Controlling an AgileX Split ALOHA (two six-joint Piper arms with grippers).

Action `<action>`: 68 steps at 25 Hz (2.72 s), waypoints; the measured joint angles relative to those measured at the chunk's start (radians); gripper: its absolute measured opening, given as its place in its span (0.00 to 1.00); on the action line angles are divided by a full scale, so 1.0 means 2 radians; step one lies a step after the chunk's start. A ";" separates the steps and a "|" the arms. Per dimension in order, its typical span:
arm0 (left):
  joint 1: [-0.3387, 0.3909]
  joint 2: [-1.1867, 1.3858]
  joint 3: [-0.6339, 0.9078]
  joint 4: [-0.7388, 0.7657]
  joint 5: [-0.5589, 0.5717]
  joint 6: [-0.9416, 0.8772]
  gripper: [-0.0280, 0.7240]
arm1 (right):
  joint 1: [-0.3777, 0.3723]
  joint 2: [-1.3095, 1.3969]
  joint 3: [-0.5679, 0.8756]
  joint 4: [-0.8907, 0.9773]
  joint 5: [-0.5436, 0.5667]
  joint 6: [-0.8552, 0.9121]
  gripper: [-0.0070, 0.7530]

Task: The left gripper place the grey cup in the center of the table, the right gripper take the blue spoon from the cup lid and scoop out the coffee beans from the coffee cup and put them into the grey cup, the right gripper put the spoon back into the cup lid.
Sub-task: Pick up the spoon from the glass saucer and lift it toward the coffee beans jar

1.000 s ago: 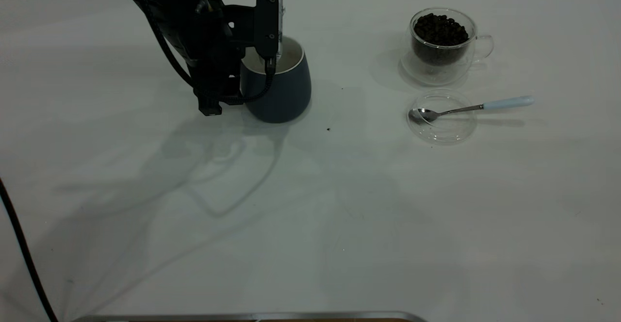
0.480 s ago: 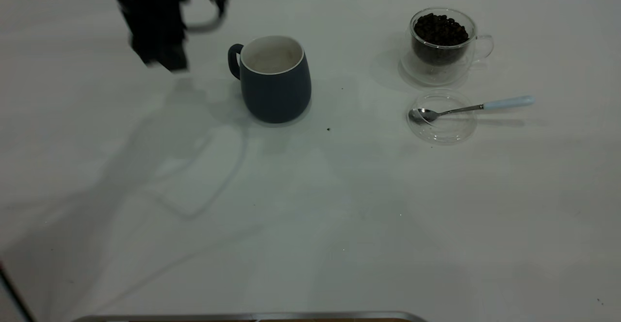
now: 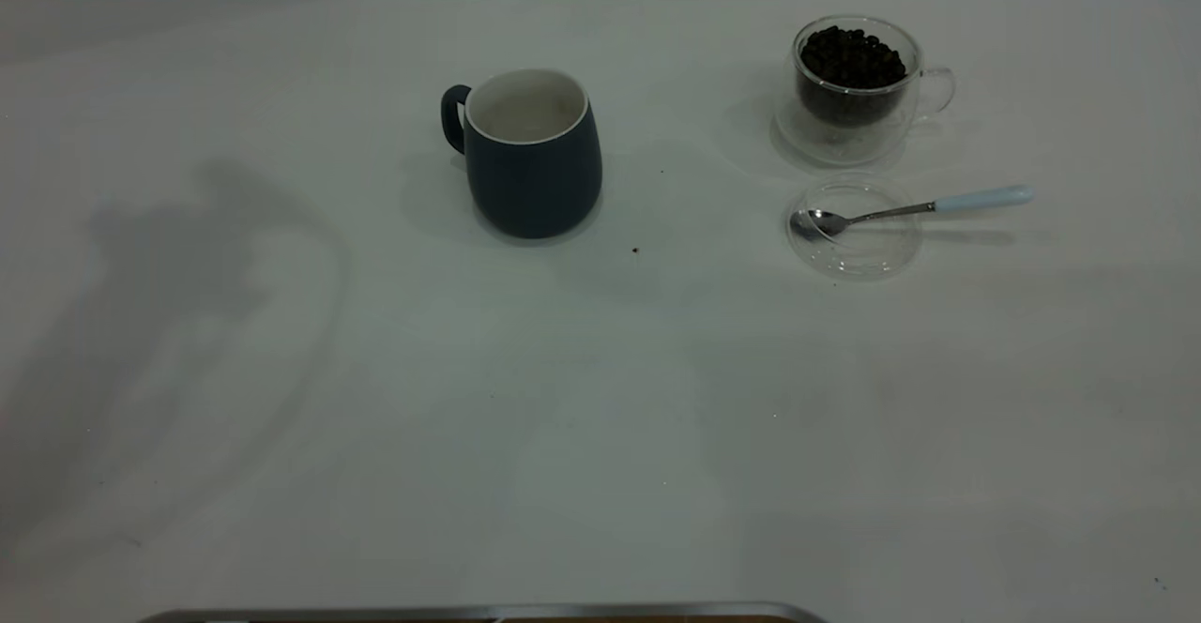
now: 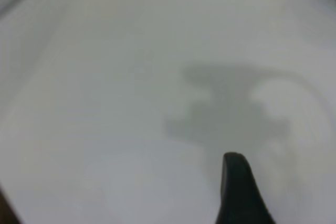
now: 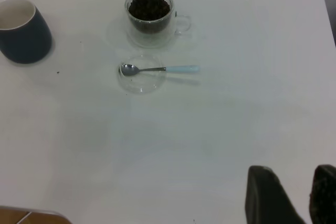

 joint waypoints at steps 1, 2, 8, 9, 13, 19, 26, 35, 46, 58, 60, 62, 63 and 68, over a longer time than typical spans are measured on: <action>0.005 -0.017 0.000 0.003 0.021 -0.008 0.71 | 0.000 0.000 0.000 0.000 0.000 0.000 0.32; 0.010 -0.034 0.000 0.006 0.043 -0.014 0.71 | 0.000 0.000 0.000 0.000 0.000 0.000 0.32; 0.014 -0.094 0.001 0.006 0.148 -0.021 0.71 | 0.000 0.000 0.000 0.000 0.000 0.000 0.32; 0.014 -0.102 0.001 0.006 0.148 -0.022 0.71 | 0.000 0.000 0.000 0.000 0.000 0.000 0.32; 0.014 -0.142 0.021 0.002 0.148 -0.037 0.71 | 0.000 0.000 0.000 0.000 0.000 0.000 0.32; 0.014 -0.250 0.139 -0.020 0.148 -0.048 0.71 | 0.000 0.000 0.000 0.001 0.000 0.000 0.32; 0.014 -0.403 0.312 -0.019 0.148 -0.077 0.71 | 0.000 0.000 0.000 0.001 0.000 0.000 0.32; 0.014 -0.634 0.444 -0.018 0.145 -0.100 0.71 | 0.000 0.000 0.000 0.001 0.000 0.000 0.32; 0.014 -0.788 0.451 -0.020 0.139 -0.189 0.71 | 0.000 0.000 0.000 0.002 0.000 0.000 0.32; 0.014 -0.791 0.454 -0.023 0.135 -0.204 0.71 | -0.001 0.000 0.000 0.002 0.000 0.000 0.32; 0.014 -0.791 0.454 -0.023 0.135 -0.205 0.71 | -0.001 0.000 0.000 0.002 0.000 0.000 0.32; 0.014 -0.791 0.454 -0.023 0.135 -0.205 0.71 | -0.001 0.000 0.000 0.002 0.000 0.000 0.32; 0.014 -0.791 0.454 -0.023 0.135 -0.205 0.71 | -0.001 0.000 0.000 0.002 0.000 0.000 0.32; 0.014 -0.791 0.454 -0.023 0.135 -0.205 0.71 | -0.001 0.000 0.000 0.002 0.000 0.000 0.32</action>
